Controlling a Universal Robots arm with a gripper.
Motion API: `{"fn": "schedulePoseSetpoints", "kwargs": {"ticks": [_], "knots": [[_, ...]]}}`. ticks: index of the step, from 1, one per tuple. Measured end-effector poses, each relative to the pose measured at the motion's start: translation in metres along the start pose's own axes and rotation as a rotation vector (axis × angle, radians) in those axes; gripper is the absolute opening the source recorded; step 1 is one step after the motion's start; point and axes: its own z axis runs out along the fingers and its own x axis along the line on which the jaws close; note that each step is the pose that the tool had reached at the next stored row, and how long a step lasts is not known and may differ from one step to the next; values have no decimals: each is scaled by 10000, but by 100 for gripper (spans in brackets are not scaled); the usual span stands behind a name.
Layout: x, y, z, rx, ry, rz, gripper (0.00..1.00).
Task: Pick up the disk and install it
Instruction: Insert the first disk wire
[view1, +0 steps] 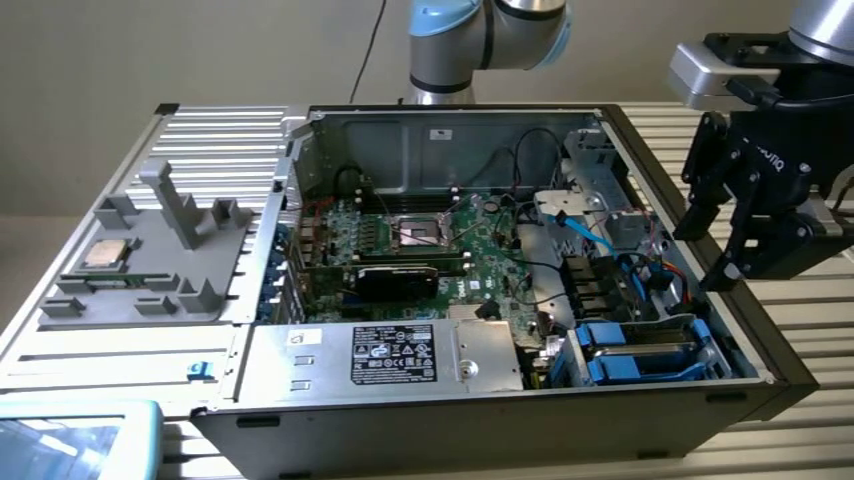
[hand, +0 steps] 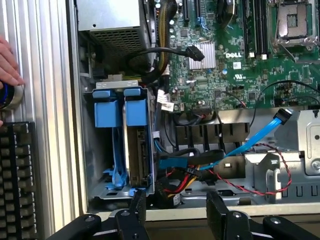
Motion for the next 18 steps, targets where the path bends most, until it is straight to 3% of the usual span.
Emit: {"fn": "schedulePoseSetpoints", "kwargs": {"ticks": [9,18], "knots": [[-21,7,97,-3,0,327,60],[-56,65,170,56,-50,720,60]]}}
